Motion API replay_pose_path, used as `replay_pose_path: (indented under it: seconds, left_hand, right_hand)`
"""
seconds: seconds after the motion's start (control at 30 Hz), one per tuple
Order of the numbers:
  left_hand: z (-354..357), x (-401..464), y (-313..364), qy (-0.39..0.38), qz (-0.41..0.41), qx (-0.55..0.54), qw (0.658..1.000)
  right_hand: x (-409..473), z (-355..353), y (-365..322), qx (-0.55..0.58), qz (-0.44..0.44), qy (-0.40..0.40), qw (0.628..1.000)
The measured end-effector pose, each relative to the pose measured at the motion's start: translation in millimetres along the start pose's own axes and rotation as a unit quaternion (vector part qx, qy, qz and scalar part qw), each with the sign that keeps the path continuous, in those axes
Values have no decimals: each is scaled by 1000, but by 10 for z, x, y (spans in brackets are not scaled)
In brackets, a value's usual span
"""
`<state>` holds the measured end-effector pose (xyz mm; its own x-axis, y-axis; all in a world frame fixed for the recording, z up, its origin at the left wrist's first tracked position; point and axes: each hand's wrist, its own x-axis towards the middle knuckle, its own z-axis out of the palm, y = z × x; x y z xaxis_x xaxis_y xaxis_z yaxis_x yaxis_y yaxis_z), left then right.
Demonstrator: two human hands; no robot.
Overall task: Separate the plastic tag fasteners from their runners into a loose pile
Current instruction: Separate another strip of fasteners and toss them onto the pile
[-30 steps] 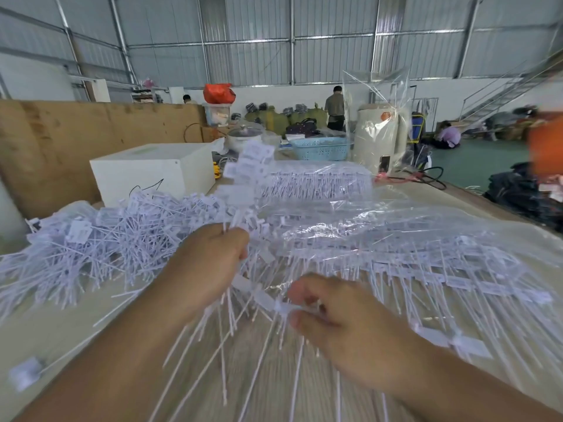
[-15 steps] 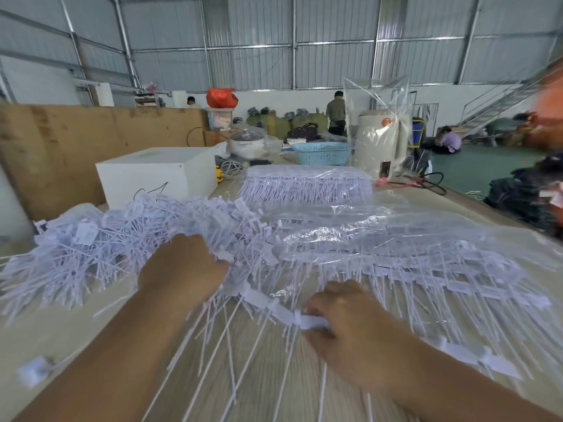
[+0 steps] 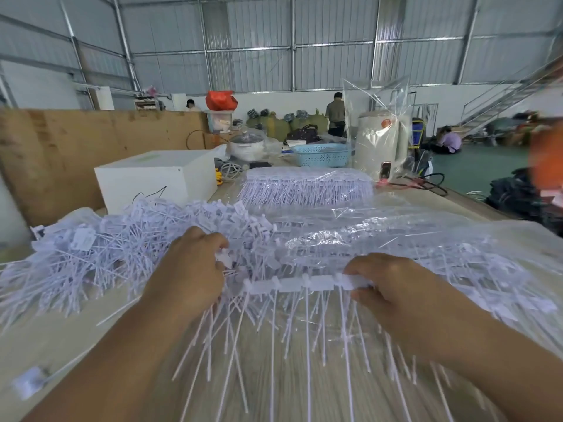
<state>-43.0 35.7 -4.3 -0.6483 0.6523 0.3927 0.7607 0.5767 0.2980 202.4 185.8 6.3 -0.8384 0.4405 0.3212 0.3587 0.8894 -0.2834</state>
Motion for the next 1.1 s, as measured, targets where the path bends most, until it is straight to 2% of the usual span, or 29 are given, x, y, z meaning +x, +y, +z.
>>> replay_pose_path:
  seconds: [0.17, 0.2, 0.27, 0.37, 0.63, 0.8, 0.9, 1.0, 1.1]
  left_hand:
    - [2, -36, 15, 75, 33, -19, 996]
    - [1, -53, 42, 69, 51, -37, 996]
    - [12, -88, 101, 12, 92, -75, 993]
    - [50, -124, 137, -83, 131, -47, 987]
    - [-39, -84, 78, -97, 113, 4, 989]
    - [-24, -100, 64, -119, 123, -19, 985]
    - [-39, -99, 40, -104, 104, -30, 989]
    - [-49, -106, 79, -107, 88, -56, 989]
    - [-55, -148, 187, -125, 106, -109, 980]
  right_hand:
    - [6, -53, 28, 16, -10, 38, 999]
    - [2, -60, 34, 14, -11, 40, 999]
    - [4, -78, 48, 11, -15, 54, 998]
    - [11, -124, 75, 13, -10, 67, 998]
    - [22, -164, 179, 42, 8, 47, 998]
    - [31, -160, 229, 33, 11, 54, 998]
    - [31, -159, 276, 37, 33, 50, 998]
    - [40, -165, 313, 77, 49, 62, 994]
    - [36, -170, 312, 136, 43, 42, 989]
